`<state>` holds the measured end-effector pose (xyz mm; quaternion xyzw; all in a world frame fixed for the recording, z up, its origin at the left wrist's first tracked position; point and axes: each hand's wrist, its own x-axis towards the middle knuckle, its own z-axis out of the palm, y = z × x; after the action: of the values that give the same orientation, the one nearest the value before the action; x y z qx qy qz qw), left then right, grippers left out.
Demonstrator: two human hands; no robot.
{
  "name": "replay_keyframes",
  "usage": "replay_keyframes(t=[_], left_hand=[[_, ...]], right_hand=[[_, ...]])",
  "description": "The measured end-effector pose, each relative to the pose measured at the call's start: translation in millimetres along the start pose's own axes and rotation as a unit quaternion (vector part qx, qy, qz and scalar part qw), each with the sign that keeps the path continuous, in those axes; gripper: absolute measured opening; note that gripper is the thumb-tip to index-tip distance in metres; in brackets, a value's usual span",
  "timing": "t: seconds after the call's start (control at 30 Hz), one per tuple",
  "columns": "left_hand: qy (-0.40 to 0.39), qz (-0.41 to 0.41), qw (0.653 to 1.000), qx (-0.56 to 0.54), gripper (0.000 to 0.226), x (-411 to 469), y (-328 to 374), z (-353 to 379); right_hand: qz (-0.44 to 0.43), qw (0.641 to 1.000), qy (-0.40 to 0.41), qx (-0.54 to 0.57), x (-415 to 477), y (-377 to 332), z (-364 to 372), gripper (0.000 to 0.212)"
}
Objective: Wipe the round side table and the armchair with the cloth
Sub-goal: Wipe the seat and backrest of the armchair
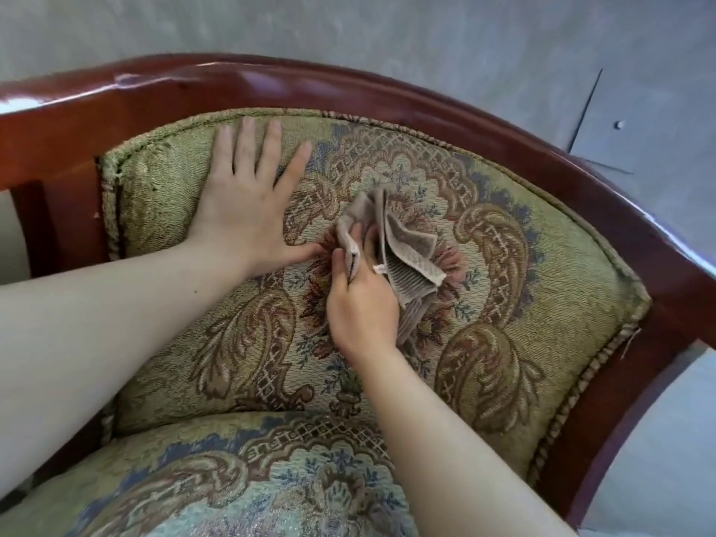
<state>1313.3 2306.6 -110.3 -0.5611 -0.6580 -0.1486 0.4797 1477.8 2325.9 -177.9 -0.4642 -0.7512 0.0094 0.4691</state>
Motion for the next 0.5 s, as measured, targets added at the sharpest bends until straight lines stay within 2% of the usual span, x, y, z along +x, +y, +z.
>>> replay_keyframes(t=[0.23,0.27,0.33,0.37,0.43,0.47,0.5], left_hand=[[-0.004,-0.002,1.000,-0.006,0.124,1.1,-0.5,-2.3],[-0.003,0.000,1.000,-0.004,0.124,1.5,-0.1,-2.1],[-0.003,0.000,1.000,-0.001,0.124,2.1,-0.4,-1.4],[-0.005,-0.001,1.000,-0.003,0.124,1.6,-0.9,-1.1],[-0.003,0.001,1.000,-0.008,0.125,0.8,-1.8,0.3],[0.001,0.003,1.000,-0.010,0.125,0.8,-1.6,1.0],[0.003,0.006,1.000,-0.012,0.126,1.0,-1.1,0.9]], right_hand=[[-0.031,0.998,-0.046,0.017,-32.2,7.1,-1.4,0.045],[-0.020,0.997,-0.053,0.047,-33.6,6.6,-8.8,0.043],[0.035,0.976,-0.063,0.206,-34.8,-1.1,-27.2,0.038],[0.106,0.938,-0.044,0.328,-33.5,-6.6,-37.2,0.036],[0.285,0.793,0.012,0.539,-26.5,-10.4,-59.0,0.040],[0.318,0.742,0.042,0.588,-22.8,-9.9,-72.2,0.042],[0.326,0.720,0.082,0.608,-17.1,-9.0,-86.2,0.045]])
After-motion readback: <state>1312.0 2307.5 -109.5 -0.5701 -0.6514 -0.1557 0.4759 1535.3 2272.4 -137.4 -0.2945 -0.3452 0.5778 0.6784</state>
